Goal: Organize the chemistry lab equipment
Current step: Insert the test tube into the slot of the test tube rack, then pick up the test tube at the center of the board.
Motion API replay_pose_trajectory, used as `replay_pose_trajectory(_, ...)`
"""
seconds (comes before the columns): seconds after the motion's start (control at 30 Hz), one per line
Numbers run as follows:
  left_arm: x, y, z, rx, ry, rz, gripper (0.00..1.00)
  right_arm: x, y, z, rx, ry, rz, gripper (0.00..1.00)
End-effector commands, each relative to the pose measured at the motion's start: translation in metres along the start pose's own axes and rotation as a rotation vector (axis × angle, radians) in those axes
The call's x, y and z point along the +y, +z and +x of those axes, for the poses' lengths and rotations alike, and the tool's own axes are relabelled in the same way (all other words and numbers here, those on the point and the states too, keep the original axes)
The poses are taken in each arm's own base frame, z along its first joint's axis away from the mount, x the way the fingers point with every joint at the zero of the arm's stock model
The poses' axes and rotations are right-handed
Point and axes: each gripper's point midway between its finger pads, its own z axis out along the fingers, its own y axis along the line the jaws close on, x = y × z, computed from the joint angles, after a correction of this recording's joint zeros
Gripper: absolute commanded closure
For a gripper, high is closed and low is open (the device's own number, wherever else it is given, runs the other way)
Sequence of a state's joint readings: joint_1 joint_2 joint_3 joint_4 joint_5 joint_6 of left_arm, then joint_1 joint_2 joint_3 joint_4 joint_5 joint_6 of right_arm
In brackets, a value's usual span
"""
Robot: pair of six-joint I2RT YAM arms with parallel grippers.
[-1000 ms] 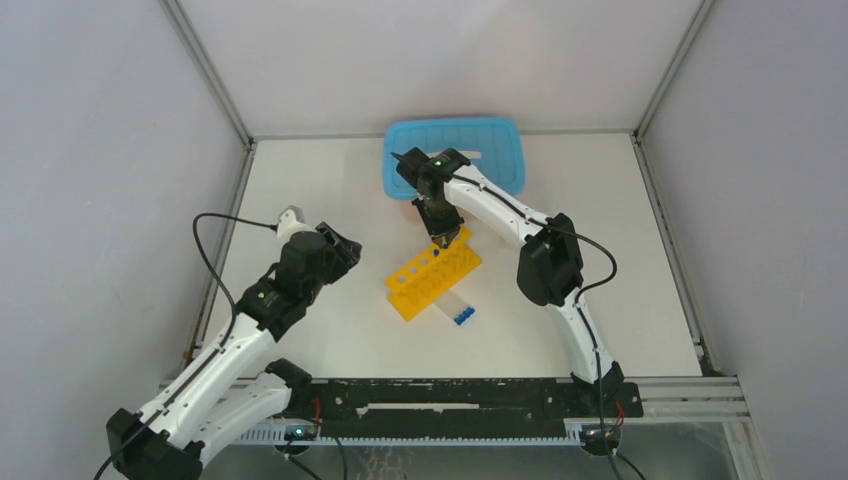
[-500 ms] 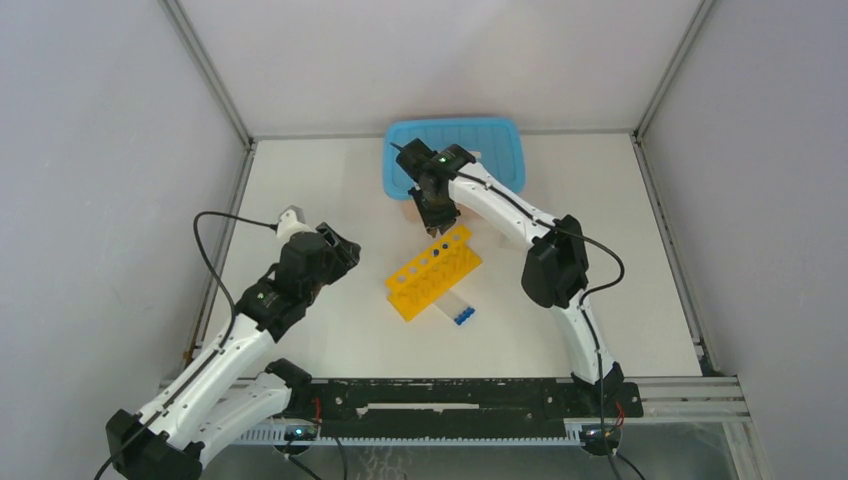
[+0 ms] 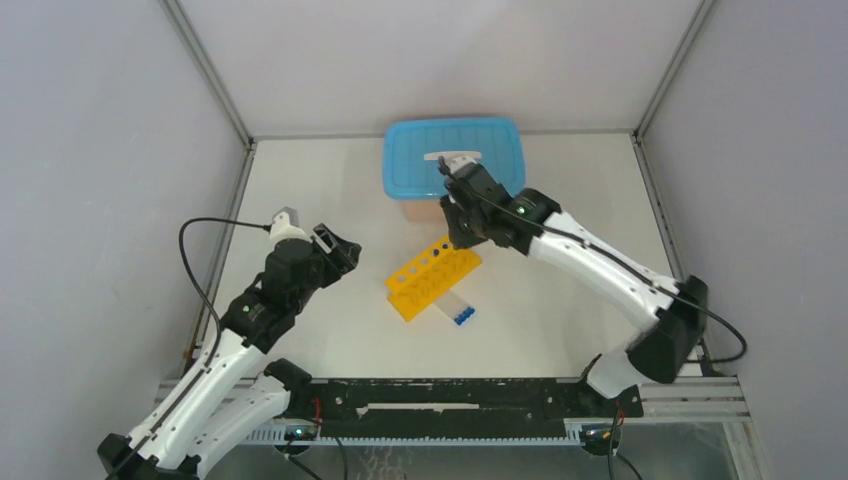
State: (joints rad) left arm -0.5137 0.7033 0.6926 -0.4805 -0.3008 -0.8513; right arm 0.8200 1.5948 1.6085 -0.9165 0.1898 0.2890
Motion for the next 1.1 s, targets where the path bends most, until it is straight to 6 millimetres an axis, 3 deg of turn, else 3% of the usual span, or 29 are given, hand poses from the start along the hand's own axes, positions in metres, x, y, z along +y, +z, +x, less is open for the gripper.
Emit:
replay_pose_trajectory(0.0,-0.024,-0.012,-0.013,-0.018,-0.004,0.11,0.27,-0.006,-0.01,0.012,-0.118,0.075,-0.03,0.68)
replay_pose_trajectory(0.2,-0.019,-0.014,-0.003,0.007,-0.013,0.122,0.24,-0.009,-0.002,0.07,-0.111,0.086,-0.07,0.63)
replay_pose_trajectory(0.27,-0.018,-0.013,0.001,0.018,-0.009,0.124,0.02,-0.008,0.004,0.086,-0.109,0.088,-0.089,0.62)
replay_pose_trajectory(0.47,-0.011,-0.013,0.01,0.035,-0.014,0.116,0.0,-0.004,0.026,0.116,-0.14,0.109,-0.127,0.6)
replay_pose_trajectory(0.63,-0.003,-0.012,0.016,0.038,-0.028,0.106,0.01,0.001,0.051,0.133,-0.121,0.058,-0.123,0.6)
replay_pose_trajectory(1.07,-0.004,-0.015,0.024,0.045,-0.06,0.152,0.05,-0.004,0.09,0.134,-0.14,-0.009,-0.08,0.59)
